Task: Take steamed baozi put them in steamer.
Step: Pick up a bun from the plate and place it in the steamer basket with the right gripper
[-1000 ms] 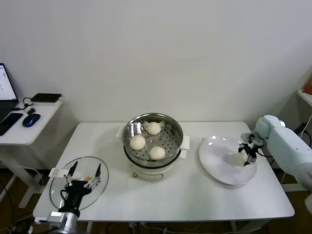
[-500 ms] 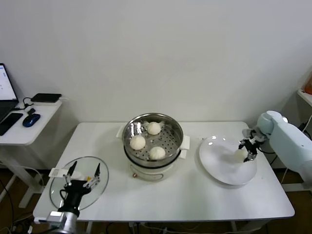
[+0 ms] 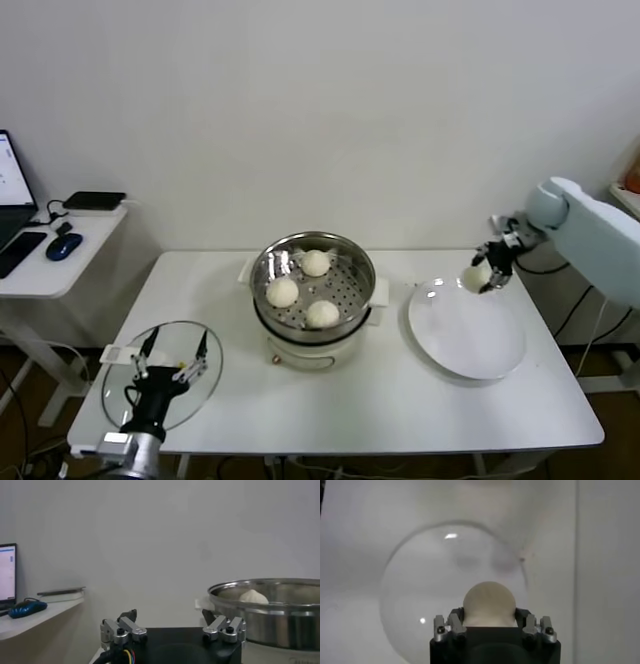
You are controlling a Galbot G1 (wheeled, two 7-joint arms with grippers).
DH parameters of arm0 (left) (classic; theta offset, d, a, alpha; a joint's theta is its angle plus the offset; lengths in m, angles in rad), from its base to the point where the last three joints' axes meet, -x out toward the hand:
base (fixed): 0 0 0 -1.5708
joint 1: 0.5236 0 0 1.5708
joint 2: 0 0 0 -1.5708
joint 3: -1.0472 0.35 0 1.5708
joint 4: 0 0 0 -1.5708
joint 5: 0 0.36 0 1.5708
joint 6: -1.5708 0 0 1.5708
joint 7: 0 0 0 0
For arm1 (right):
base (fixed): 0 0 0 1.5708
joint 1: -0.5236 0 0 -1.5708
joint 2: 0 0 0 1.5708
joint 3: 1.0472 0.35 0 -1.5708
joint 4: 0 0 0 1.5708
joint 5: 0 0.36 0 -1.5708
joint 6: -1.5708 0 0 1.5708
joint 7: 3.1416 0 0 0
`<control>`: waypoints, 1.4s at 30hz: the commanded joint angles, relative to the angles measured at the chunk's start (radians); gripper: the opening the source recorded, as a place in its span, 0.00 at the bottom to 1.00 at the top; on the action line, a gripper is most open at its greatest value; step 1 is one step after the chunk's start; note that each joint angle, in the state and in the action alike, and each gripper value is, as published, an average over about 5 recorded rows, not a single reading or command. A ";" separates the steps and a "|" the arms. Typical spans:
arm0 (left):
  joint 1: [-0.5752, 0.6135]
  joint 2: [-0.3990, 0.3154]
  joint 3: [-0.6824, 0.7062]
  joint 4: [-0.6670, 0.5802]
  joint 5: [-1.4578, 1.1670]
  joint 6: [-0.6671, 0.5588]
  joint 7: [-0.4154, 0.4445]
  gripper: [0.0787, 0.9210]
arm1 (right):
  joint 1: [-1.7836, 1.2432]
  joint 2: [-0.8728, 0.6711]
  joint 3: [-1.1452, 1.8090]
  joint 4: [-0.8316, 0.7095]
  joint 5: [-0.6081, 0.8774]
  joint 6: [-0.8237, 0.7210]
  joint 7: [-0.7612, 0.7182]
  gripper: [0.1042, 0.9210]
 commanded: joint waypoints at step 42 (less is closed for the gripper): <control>0.027 0.014 -0.027 -0.034 -0.062 -0.012 0.002 0.88 | 0.208 0.461 -0.483 0.070 0.539 -0.244 0.104 0.67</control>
